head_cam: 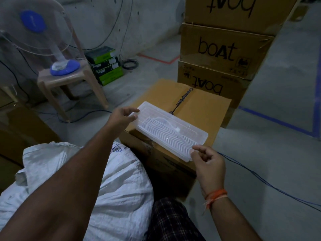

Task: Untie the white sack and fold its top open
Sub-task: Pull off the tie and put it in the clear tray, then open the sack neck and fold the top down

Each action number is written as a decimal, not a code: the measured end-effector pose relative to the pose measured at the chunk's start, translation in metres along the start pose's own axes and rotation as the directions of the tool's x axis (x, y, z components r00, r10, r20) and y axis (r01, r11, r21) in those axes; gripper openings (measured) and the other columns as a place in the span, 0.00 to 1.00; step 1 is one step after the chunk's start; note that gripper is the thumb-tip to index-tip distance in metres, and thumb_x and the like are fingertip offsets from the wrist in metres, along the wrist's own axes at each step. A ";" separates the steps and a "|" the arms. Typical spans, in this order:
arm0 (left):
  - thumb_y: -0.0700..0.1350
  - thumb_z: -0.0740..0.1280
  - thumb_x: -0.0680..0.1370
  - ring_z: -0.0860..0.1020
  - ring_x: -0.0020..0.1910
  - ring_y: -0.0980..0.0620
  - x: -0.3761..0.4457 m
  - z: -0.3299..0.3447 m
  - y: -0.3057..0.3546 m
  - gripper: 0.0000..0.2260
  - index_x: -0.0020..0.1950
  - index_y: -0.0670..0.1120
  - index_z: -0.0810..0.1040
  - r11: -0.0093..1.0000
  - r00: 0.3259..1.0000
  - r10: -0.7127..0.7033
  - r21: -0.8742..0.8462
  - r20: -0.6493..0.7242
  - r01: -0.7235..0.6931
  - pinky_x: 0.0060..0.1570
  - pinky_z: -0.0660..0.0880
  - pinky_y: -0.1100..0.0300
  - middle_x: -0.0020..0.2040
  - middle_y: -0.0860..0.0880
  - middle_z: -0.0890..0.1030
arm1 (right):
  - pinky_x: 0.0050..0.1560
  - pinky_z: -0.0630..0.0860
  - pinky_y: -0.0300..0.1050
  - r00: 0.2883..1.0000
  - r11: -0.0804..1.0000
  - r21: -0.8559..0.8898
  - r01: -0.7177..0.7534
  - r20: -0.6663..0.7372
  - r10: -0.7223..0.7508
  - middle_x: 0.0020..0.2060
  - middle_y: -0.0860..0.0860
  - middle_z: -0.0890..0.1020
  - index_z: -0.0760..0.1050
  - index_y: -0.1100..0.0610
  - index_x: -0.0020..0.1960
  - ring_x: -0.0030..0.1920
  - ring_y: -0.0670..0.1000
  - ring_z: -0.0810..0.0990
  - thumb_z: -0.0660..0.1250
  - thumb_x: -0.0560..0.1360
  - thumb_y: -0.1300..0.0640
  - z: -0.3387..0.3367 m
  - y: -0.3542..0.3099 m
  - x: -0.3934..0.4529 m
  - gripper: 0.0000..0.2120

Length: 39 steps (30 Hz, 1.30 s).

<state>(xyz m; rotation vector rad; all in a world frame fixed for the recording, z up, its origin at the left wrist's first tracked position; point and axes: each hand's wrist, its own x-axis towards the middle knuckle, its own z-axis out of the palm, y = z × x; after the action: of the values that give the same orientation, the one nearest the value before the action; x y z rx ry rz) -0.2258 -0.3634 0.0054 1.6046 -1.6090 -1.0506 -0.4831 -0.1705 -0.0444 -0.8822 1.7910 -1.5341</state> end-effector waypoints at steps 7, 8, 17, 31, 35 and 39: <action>0.36 0.67 0.85 0.83 0.55 0.41 0.028 0.000 0.015 0.13 0.69 0.40 0.82 1.000 0.997 0.002 0.011 0.080 -0.003 0.62 0.82 0.45 0.62 0.33 0.83 | 0.42 0.78 0.30 0.991 0.989 0.146 -0.035 -0.121 0.053 0.42 0.46 0.86 0.86 0.56 0.51 0.40 0.38 0.82 0.74 0.77 0.61 0.006 -0.013 0.043 0.04; 0.36 0.67 0.85 0.83 0.51 0.42 0.032 0.002 0.018 0.14 0.70 0.39 0.81 1.000 0.995 -0.002 0.030 0.095 -0.001 0.57 0.84 0.50 0.61 0.34 0.83 | 0.44 0.79 0.33 0.991 0.989 0.141 -0.033 -0.126 0.051 0.42 0.47 0.86 0.86 0.58 0.51 0.41 0.40 0.83 0.74 0.77 0.61 0.008 -0.013 0.047 0.04; 0.35 0.69 0.84 0.77 0.27 0.62 0.050 0.016 0.008 0.12 0.68 0.37 0.83 0.999 0.999 -0.027 -0.019 0.019 0.027 0.26 0.71 0.74 0.42 0.48 0.80 | 0.43 0.79 0.38 0.991 0.989 0.146 -0.020 -0.131 0.040 0.40 0.46 0.85 0.84 0.52 0.46 0.41 0.44 0.83 0.75 0.76 0.62 0.008 -0.012 0.070 0.06; 0.42 0.73 0.82 0.83 0.54 0.54 -0.126 -0.046 -0.019 0.12 0.66 0.50 0.85 0.973 0.946 0.172 0.200 -0.275 -0.119 0.53 0.81 0.60 0.60 0.49 0.84 | 0.46 0.80 0.47 0.939 0.940 -0.074 0.333 -0.063 -0.338 0.59 0.49 0.71 0.84 0.52 0.55 0.51 0.45 0.74 0.71 0.77 0.56 0.002 -0.052 0.002 0.07; 0.44 0.72 0.83 0.82 0.57 0.61 -0.221 -0.085 -0.048 0.13 0.67 0.53 0.84 0.978 0.924 0.097 0.209 -0.371 -0.019 0.50 0.77 0.74 0.62 0.54 0.84 | 0.51 0.81 0.44 0.885 0.918 0.113 0.380 0.242 -0.397 0.55 0.50 0.75 0.85 0.52 0.49 0.53 0.46 0.80 0.73 0.76 0.61 0.042 -0.059 -0.056 0.05; 0.42 0.72 0.83 0.84 0.57 0.60 -0.287 -0.123 -0.081 0.12 0.65 0.53 0.85 0.985 0.873 -0.005 0.150 -0.487 0.089 0.49 0.77 0.74 0.62 0.54 0.86 | 0.44 0.80 0.36 0.743 0.909 0.212 0.358 0.525 -0.415 0.49 0.49 0.81 0.85 0.50 0.48 0.48 0.45 0.83 0.72 0.77 0.65 0.089 -0.055 -0.122 0.10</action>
<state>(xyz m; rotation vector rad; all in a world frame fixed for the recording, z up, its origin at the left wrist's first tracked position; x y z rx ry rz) -0.0607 -0.0864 0.0241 1.8457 -1.3406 -0.4774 -0.3344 -0.1290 0.0015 -1.5468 1.1340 -1.3786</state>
